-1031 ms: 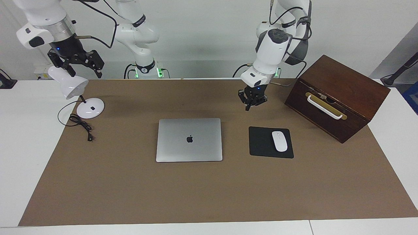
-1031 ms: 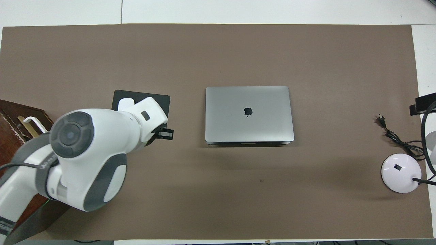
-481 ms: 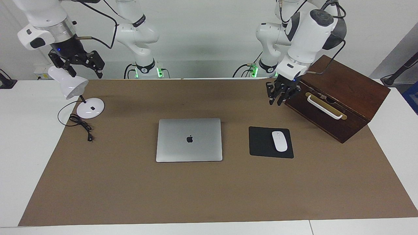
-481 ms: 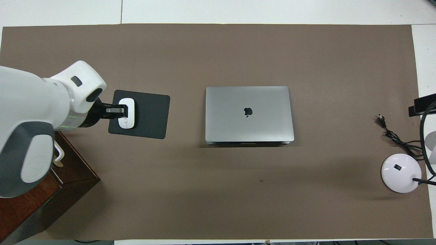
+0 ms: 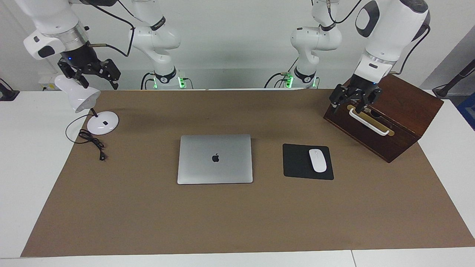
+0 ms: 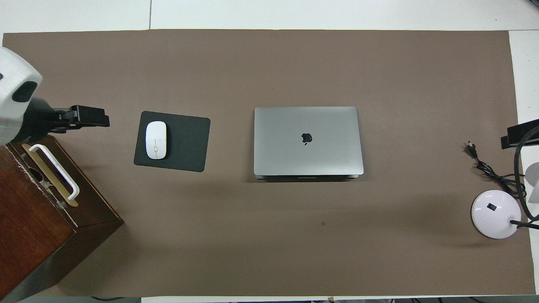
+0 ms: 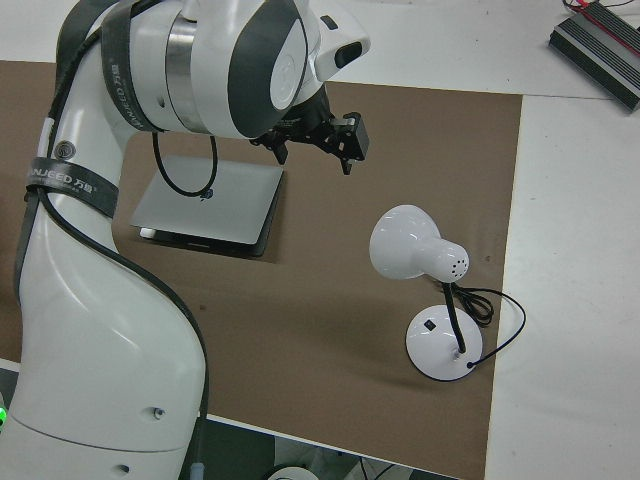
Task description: Close laptop with both arms
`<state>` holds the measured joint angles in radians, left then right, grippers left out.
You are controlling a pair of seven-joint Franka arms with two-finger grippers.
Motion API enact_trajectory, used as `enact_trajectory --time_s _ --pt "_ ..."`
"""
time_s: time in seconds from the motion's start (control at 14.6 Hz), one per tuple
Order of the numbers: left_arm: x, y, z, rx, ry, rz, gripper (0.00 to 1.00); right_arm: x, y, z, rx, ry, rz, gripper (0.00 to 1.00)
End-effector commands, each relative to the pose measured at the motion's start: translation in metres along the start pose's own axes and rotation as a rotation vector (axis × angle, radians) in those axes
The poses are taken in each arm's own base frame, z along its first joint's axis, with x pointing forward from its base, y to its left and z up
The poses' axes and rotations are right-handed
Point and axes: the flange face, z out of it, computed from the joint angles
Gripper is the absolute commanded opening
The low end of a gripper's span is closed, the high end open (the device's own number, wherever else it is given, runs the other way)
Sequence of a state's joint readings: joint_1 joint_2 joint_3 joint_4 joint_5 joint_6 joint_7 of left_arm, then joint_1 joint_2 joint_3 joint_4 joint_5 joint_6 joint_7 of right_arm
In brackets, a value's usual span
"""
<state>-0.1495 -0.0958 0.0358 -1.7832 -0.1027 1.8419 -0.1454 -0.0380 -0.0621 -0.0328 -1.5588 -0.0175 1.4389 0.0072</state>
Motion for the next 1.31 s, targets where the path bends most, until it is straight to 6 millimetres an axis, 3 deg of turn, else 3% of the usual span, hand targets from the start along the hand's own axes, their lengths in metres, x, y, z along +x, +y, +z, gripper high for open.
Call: enact_trajectory --time_s 0.0,0.27,0.55,1.24 --pt "0.017 -0.023 -0.015 0.026 -0.008 -0.031 1.00 -0.009 0.004 0.002 -0.007 0.019 -0.021 1.00" --pt "0.029 -0.045 -0.029 0.041 -0.044 -0.070 1.00 -0.010 0.004 0.004 -0.003 0.021 -0.021 1.00" --pt "0.039 -0.051 -0.047 0.047 -0.093 -0.083 1.00 -0.010 0.004 0.005 -0.003 0.022 -0.021 1.00" --pt "0.030 -0.037 -0.029 0.048 -0.168 -0.060 1.00 -0.010 0.004 0.006 -0.003 0.022 -0.021 1.00"
